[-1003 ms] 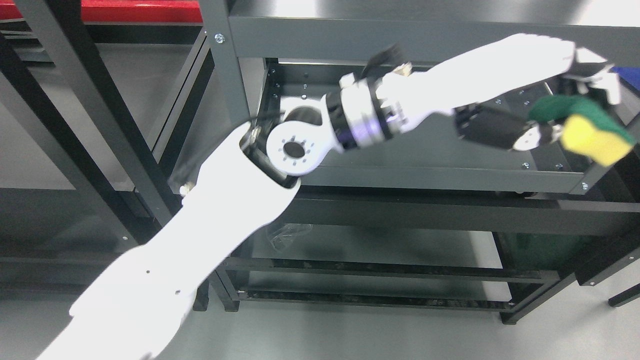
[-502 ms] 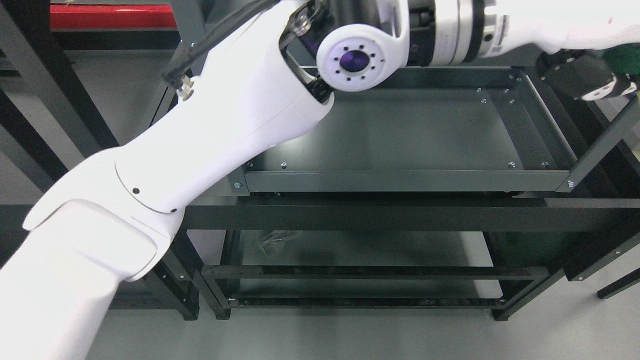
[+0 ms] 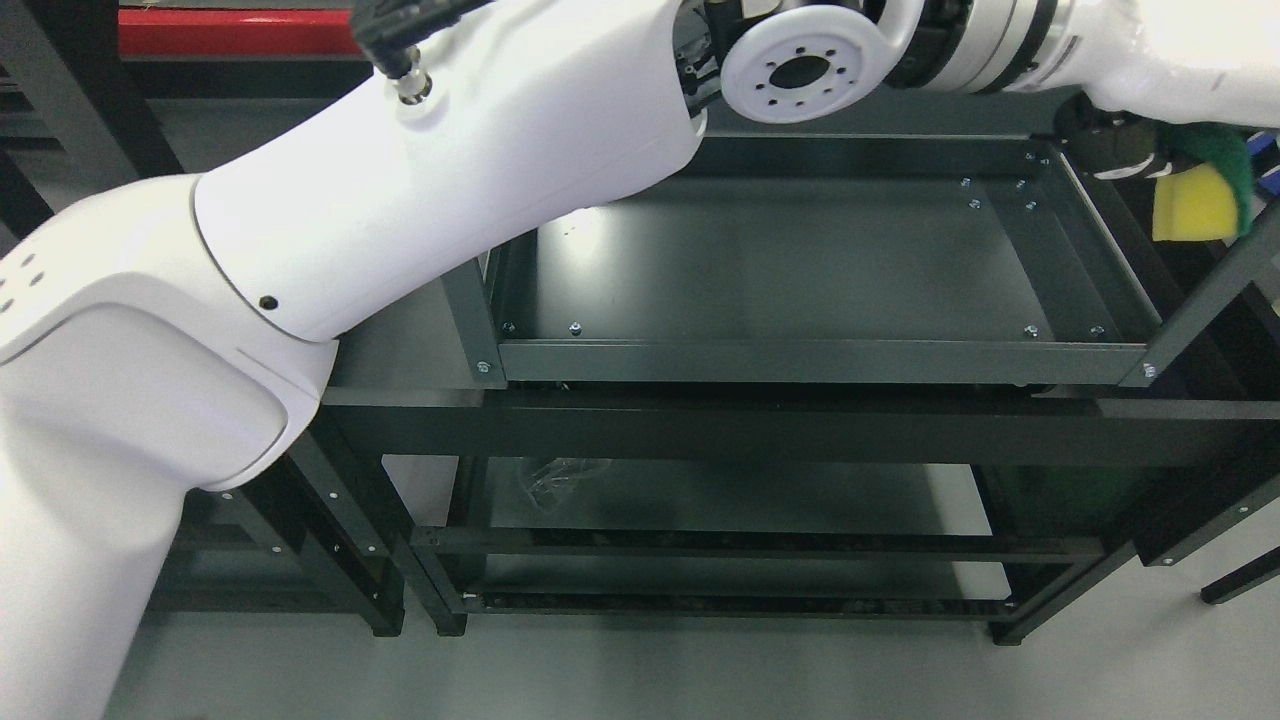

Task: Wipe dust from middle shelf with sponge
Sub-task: 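Extend the left arm to reach the sponge into the middle shelf, then wipe the sponge across the shelf surface toward the robot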

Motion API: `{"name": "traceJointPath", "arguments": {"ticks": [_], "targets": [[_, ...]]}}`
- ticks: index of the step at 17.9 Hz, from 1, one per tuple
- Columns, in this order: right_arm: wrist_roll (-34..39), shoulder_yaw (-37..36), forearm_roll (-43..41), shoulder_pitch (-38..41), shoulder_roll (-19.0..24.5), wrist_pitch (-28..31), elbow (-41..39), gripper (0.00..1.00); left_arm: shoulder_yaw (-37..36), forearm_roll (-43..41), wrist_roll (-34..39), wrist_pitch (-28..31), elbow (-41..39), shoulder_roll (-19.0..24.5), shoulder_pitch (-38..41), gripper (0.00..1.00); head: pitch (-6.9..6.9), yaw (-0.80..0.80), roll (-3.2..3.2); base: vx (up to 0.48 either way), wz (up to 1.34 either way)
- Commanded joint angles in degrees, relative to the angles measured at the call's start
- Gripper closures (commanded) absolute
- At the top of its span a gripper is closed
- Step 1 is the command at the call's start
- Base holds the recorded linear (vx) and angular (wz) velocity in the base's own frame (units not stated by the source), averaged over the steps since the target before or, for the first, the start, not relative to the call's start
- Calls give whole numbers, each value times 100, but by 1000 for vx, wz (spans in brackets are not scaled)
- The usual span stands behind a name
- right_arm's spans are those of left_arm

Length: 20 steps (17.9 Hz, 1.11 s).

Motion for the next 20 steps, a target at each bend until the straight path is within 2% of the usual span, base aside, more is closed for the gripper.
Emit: {"name": "traceJointPath", "arguments": {"ticks": [1, 3, 4, 7, 10, 15, 20], "targets": [[3, 8, 0, 0, -100, 3, -100, 0, -539, -353, -241, -431, 514, 101, -176, 98, 0, 0, 0, -10, 37], [3, -1, 0, 0, -100, 3, -100, 0, -144, -432, -496, -739, 357, 105, -158, 98, 0, 0, 0, 0, 0], [3, 8, 0, 0, -100, 3, -100, 0, 15, -424, -636, -854, 251, 272, -158, 99, 0, 0, 0, 0, 0], [3, -1, 0, 0, -100, 3, -100, 0, 393, -398, -1084, -1310, -257, 1097, -45, 99, 0, 0, 0, 0, 0], [3, -1, 0, 0, -100, 3, -100, 0, 771, -380, -1454, -1609, -1048, 2063, 420, 99, 0, 0, 0, 0, 0], [3, 8, 0, 0, -100, 3, -100, 0, 1877, -275, -1823, -2348, -1648, 3137, 1080, 98, 0, 0, 0, 0, 0], [3, -1, 0, 0, -100, 3, -100, 0, 2687, 384, -1982, -2419, -1981, 4437, 1730, 98, 0, 0, 0, 0, 0]]}}
